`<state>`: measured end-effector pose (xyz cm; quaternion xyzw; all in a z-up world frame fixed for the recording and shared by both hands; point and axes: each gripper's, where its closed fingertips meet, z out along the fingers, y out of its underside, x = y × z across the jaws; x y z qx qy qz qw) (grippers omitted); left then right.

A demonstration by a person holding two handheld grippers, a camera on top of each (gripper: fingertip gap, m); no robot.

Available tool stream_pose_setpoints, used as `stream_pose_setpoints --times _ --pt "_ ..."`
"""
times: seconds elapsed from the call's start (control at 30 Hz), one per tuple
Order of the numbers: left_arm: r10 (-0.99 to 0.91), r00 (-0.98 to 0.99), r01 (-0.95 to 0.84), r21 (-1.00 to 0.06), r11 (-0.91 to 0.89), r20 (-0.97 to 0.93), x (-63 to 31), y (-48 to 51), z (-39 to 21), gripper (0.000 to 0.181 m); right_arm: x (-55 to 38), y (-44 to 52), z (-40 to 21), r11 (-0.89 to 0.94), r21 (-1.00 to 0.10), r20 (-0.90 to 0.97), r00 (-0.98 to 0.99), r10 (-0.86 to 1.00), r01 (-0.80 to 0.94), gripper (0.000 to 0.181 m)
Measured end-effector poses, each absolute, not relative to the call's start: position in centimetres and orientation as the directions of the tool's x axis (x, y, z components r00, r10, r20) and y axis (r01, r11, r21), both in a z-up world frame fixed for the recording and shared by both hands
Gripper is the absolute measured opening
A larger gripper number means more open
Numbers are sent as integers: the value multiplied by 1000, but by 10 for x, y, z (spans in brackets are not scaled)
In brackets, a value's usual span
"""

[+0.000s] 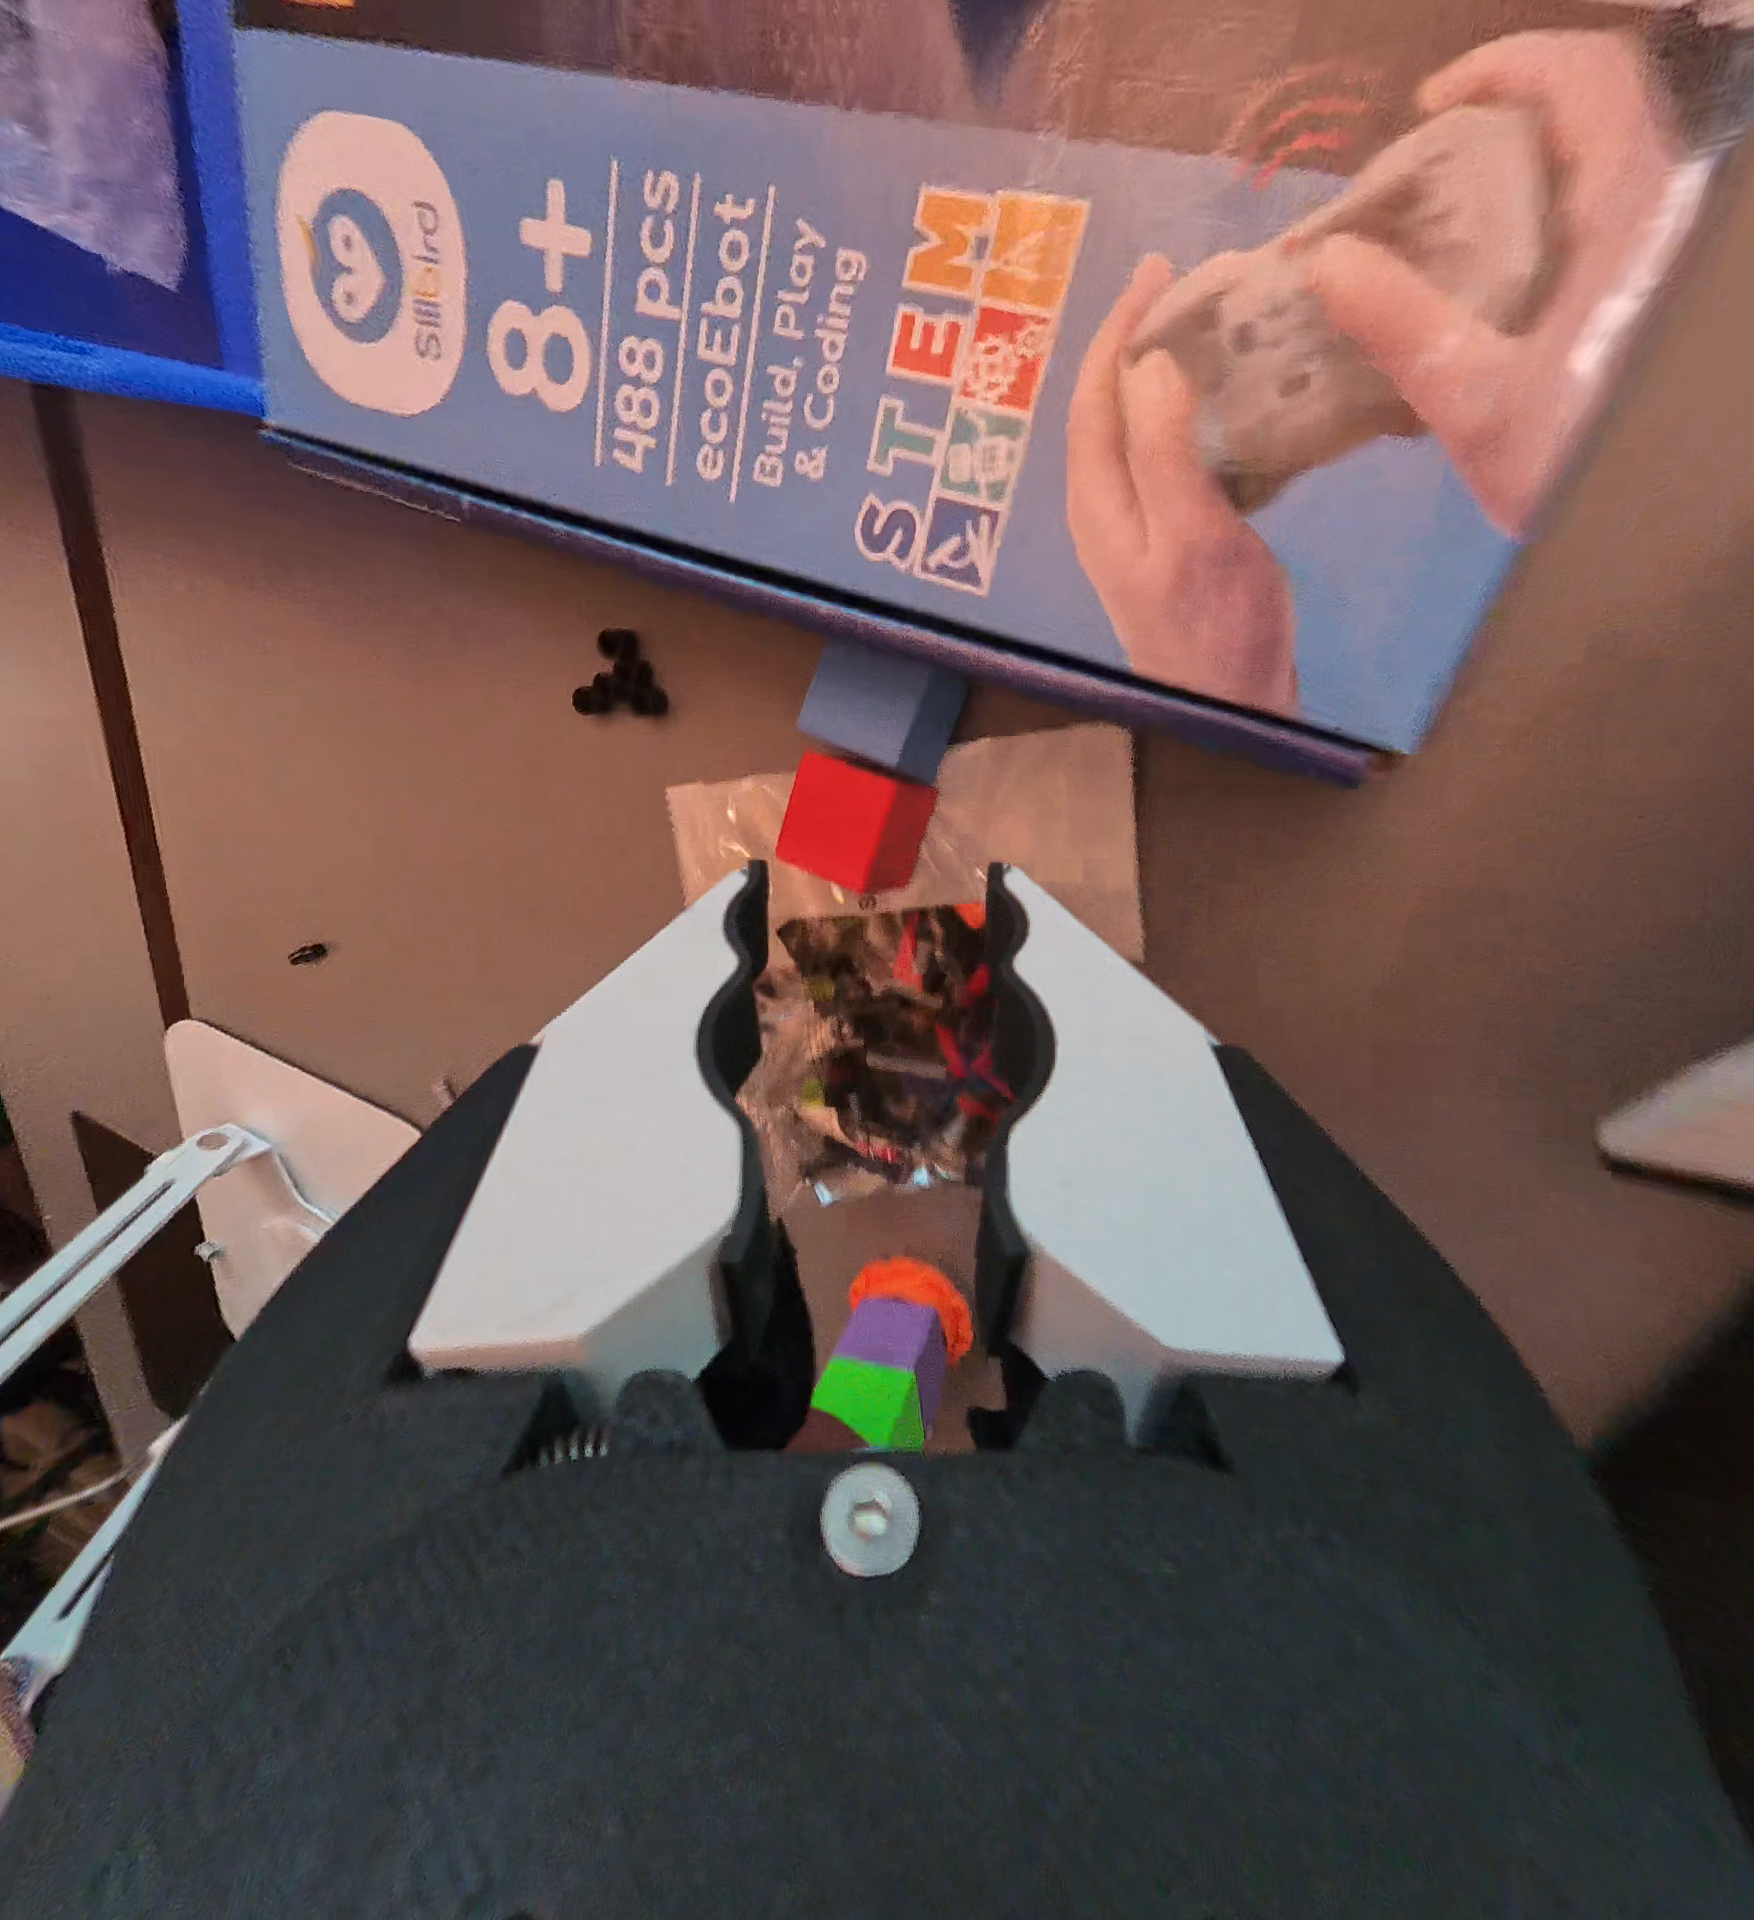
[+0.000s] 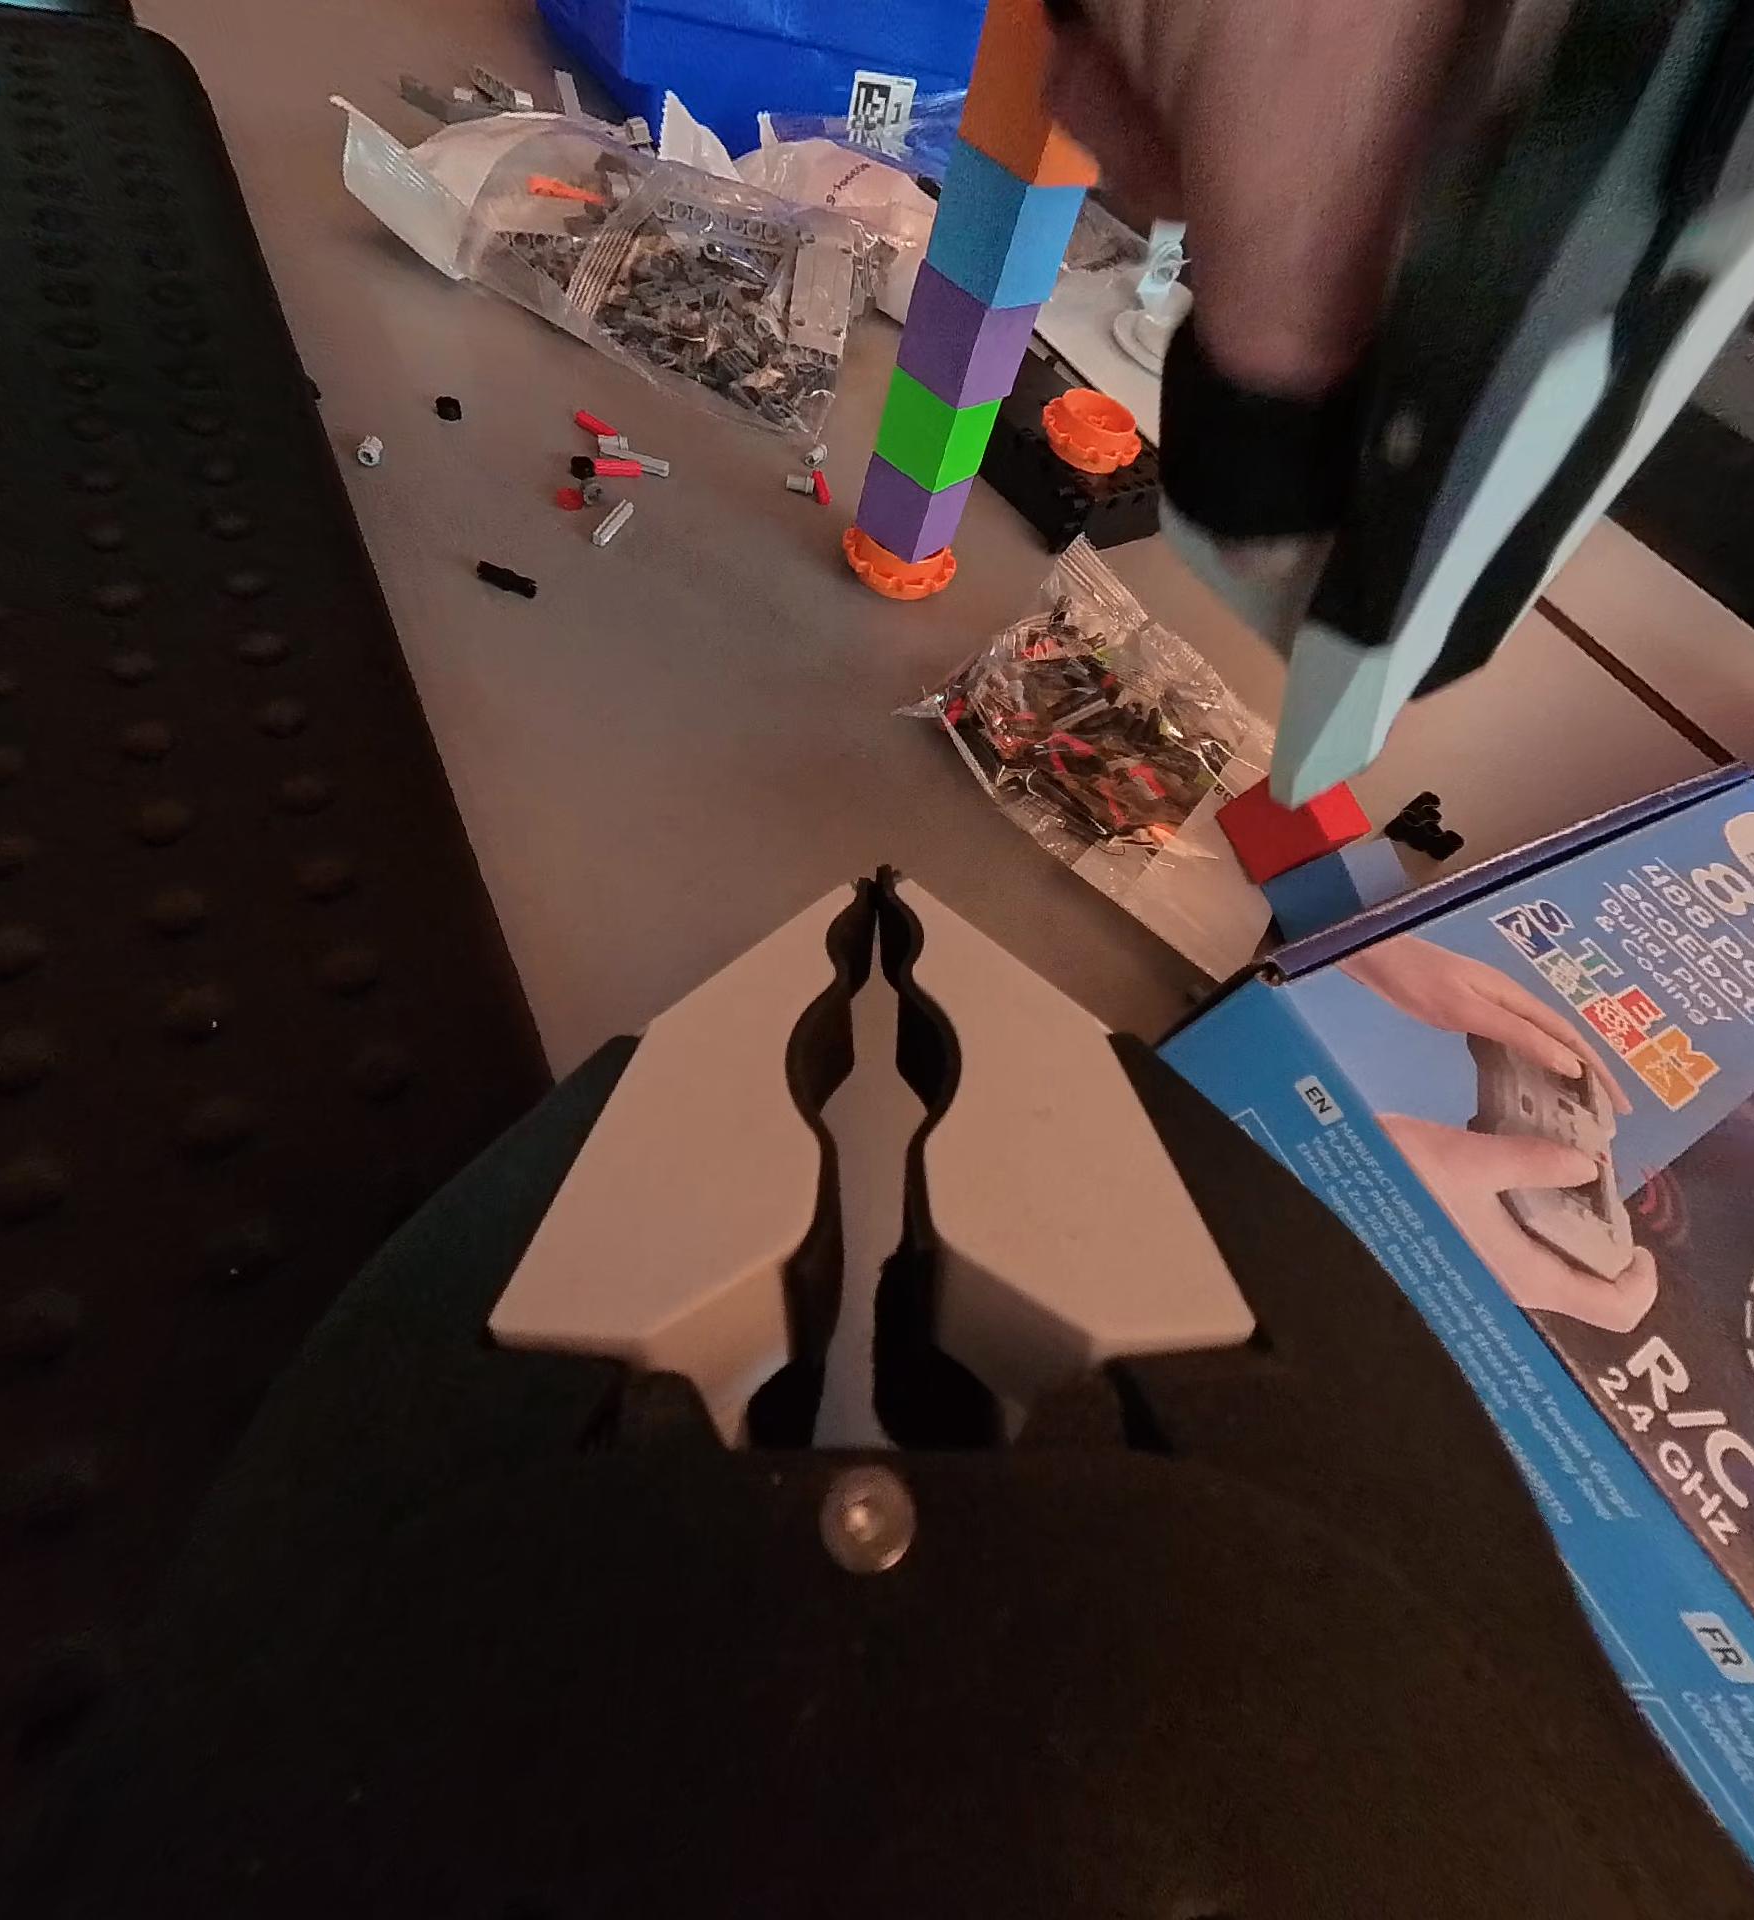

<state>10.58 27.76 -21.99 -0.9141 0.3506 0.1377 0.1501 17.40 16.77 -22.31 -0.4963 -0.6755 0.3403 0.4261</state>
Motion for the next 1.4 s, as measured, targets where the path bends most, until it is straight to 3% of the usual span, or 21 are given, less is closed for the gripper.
stream_pose_setpoints --times 0.3,0.43,0.57,0.8,1.4 --pt "-585 732 -654 -121 -747 -348 91 290 -254 30 174 167 -222 276 -885 236 -148 960 376 0" --pt "-568 713 -663 -132 -736 -411 89 279 -214 30 174 166 -222 279 -884 240 -149 959 374 0" --pt "-510 757 -629 -243 -738 -409 83 254 -156 30 174 166 -222 282 -884 242 -150 959 373 0" --pt "-386 808 -531 -265 -805 -445 18 190 -102 30 174 165 -222 289 -881 249 -152 956 375 0" --pt "-437 839 -515 -217 -829 -325 7 169 -121 31 174 166 -225 284 -878 244 -151 958 385 0"
